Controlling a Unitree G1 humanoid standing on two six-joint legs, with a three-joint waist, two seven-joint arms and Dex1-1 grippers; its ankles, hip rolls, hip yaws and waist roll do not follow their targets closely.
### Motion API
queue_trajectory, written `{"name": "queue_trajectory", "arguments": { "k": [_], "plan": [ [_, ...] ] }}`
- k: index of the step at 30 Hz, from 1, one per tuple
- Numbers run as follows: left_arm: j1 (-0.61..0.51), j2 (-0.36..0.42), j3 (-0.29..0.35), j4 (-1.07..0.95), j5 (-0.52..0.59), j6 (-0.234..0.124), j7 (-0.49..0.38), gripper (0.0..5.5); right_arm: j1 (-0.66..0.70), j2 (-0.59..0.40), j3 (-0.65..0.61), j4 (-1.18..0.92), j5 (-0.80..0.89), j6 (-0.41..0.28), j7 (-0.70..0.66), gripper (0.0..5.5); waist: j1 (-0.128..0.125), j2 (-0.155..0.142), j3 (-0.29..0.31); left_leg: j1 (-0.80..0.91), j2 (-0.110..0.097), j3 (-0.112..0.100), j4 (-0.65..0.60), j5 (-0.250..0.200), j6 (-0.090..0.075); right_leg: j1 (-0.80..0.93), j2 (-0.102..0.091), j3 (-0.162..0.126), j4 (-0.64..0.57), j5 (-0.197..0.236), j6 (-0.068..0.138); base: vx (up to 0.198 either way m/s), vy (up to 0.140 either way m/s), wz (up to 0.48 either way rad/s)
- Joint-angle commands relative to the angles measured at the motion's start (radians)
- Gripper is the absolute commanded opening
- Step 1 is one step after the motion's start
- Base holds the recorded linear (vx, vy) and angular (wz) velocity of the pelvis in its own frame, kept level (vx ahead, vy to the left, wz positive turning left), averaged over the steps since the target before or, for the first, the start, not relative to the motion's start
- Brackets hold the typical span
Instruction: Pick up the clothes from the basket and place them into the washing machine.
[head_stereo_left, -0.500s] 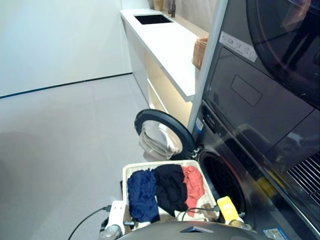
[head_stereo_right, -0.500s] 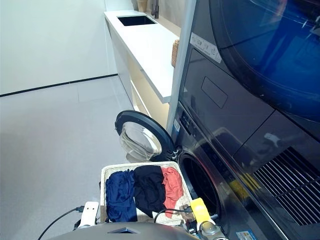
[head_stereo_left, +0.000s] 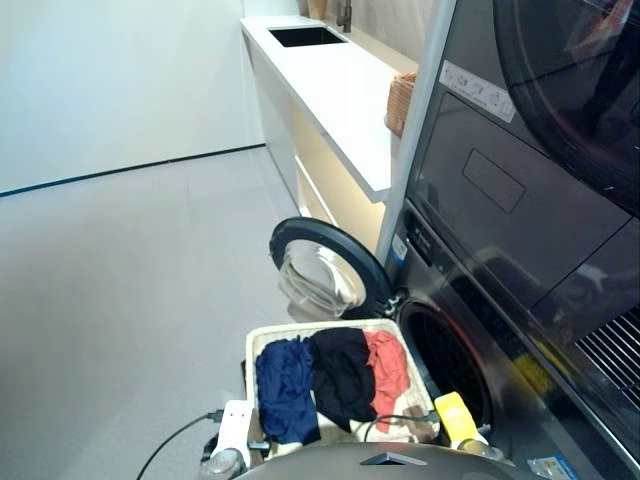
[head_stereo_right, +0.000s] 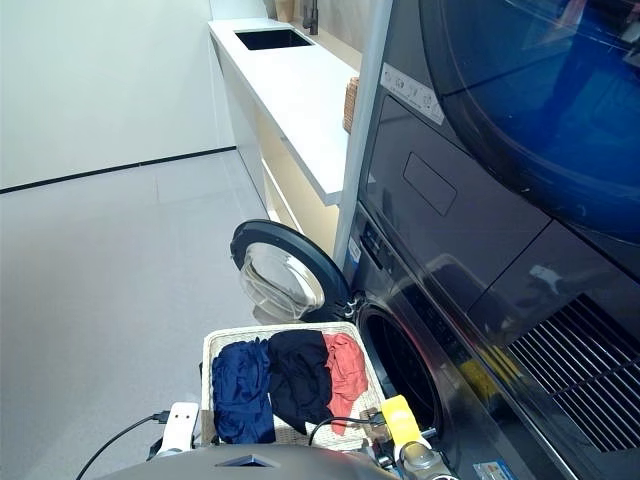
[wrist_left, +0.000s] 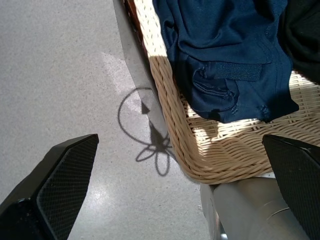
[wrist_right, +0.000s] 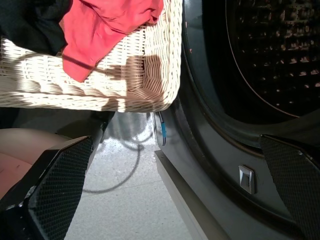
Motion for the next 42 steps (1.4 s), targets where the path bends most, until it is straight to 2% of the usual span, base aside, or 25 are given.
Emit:
{"name": "queue_trajectory", "arguments": {
  "k": [1, 9, 14, 17, 19, 20, 25, 27, 31, 33, 39, 40, 42],
  "plan": [
    [-0.081, -0.026, -0.009, 0.04, 0.016, -0.02, 0.01, 5.5, -0.058, 0.046, 0.036, -0.001, 0.041, -0.023, 0.011, 5.5, -0.007, -0.012, -0.01, -0.052, -0.018, 0.045, -0.001, 0.044, -0.032, 0.021, 0.01, 0.004, 0.032, -0.043, 0.049, 0.0, 0.0, 0.0],
    [-0.106, -0.023, -0.029, -0.003, 0.005, -0.029, 0.026, 5.5, -0.072, 0.044, 0.058, -0.042, 0.049, -0.032, 0.003, 5.5, -0.012, -0.011, 0.001, -0.067, -0.02, 0.047, -0.001, 0.046, -0.032, 0.004, 0.01, 0.007, 0.031, -0.039, 0.05, 0.0, 0.0, 0.0],
    [-0.148, -0.018, -0.074, -0.066, -0.002, -0.045, 0.041, 5.5, -0.106, 0.039, 0.098, -0.101, 0.057, -0.04, -0.002, 5.5, -0.016, -0.007, 0.033, -0.106, -0.022, 0.052, -0.001, 0.058, -0.03, -0.045, 0.008, 0.011, 0.046, -0.032, 0.051, -0.011, 0.004, 0.001],
    [-0.192, -0.012, -0.106, -0.099, 0.001, -0.053, 0.068, 5.5, -0.138, 0.032, 0.127, -0.143, 0.061, -0.045, -0.007, 5.5, -0.019, -0.007, 0.067, -0.142, -0.024, 0.058, 0.004, 0.068, -0.028, -0.085, 0.005, 0.017, 0.062, -0.027, 0.051, -0.045, 0.013, 0.001],
    [-0.255, -0.006, -0.137, -0.125, -0.006, -0.063, 0.097, 5.5, -0.184, 0.022, 0.154, -0.19, 0.075, -0.054, -0.02, 5.5, -0.023, -0.007, 0.121, -0.212, -0.028, 0.061, 0.039, 0.07, -0.025, -0.159, 0.004, 0.021, 0.101, -0.027, 0.047, -0.146, 0.029, -0.012],
    [-0.256, -0.006, -0.137, -0.125, -0.006, -0.063, 0.097, 5.5, -0.185, 0.022, 0.153, -0.189, 0.075, -0.054, -0.019, 5.5, -0.023, -0.007, 0.12, -0.215, -0.028, 0.061, 0.04, 0.07, -0.025, -0.161, 0.004, 0.021, 0.102, -0.027, 0.047, -0.17, 0.025, -0.018],
    [-0.42, 0.014, -0.195, -0.139, 0.011, -0.07, 0.171, 5.5, -0.303, -0.004, 0.208, -0.324, 0.108, -0.082, -0.055, 5.5, -0.041, -0.016, 0.226, -0.434, -0.026, 0.059, 0.192, 0.052, -0.013, -0.373, -0.005, 0.032, 0.239, -0.044, 0.029, -0.153, 0.019, 0.059],
    [-0.451, 0.021, -0.204, -0.138, 0.015, -0.071, 0.182, 5.5, -0.324, -0.013, 0.215, -0.353, 0.115, -0.088, -0.061, 5.5, -0.047, -0.019, 0.235, -0.48, -0.026, 0.06, 0.217, 0.05, -0.013, -0.417, -0.006, 0.035, 0.26, -0.044, 0.028, -0.073, 0.007, -0.006],
    [-0.534, 0.044, -0.204, -0.151, 0.002, -0.073, 0.218, 5.5, -0.388, -0.034, 0.229, -0.436, 0.132, -0.108, -0.084, 5.5, -0.059, -0.022, 0.256, -0.622, -0.021, 0.064, 0.293, 0.039, -0.016, -0.545, -0.011, 0.039, 0.306, -0.047, 0.026, -0.059, 0.011, -0.009],
    [-0.576, 0.057, -0.199, -0.146, -0.005, -0.077, 0.237, 5.5, -0.422, -0.035, 0.23, -0.463, 0.148, -0.12, -0.094, 5.5, -0.068, -0.022, 0.262, -0.694, -0.018, 0.066, 0.336, 0.031, -0.017, -0.614, -0.008, 0.043, 0.335, -0.047, 0.025, -0.069, 0.021, 0.039],
    [-0.683, 0.12, -0.157, -0.162, -0.039, -0.081, 0.305, 5.5, -0.488, -0.061, 0.227, -0.622, 0.175, -0.156, -0.117, 5.5, -0.094, -0.022, 0.266, -0.902, -0.008, 0.065, 0.463, 0.001, -0.019, -0.807, -0.009, 0.049, 0.433, -0.063, 0.021, -0.01, 0.008, -0.005],
    [-0.697, 0.128, -0.152, -0.155, -0.041, -0.082, 0.31, 5.5, -0.488, -0.063, 0.229, -0.632, 0.178, -0.163, -0.121, 5.5, -0.094, -0.021, 0.265, -0.919, -0.002, 0.06, 0.495, -0.035, -0.027, -0.82, -0.005, 0.054, 0.455, -0.09, 0.026, 0.0, 0.0, 0.0],
    [-0.727, 0.15, -0.128, -0.149, -0.065, -0.081, 0.33, 5.5, -0.504, -0.066, 0.228, -0.649, 0.187, -0.172, -0.124, 5.5, -0.102, -0.021, 0.26, -0.982, 0.003, 0.056, 0.533, -0.046, -0.027, -0.881, -0.003, 0.055, 0.485, -0.095, 0.025, 0.026, 0.002, -0.015]
  ]
}}
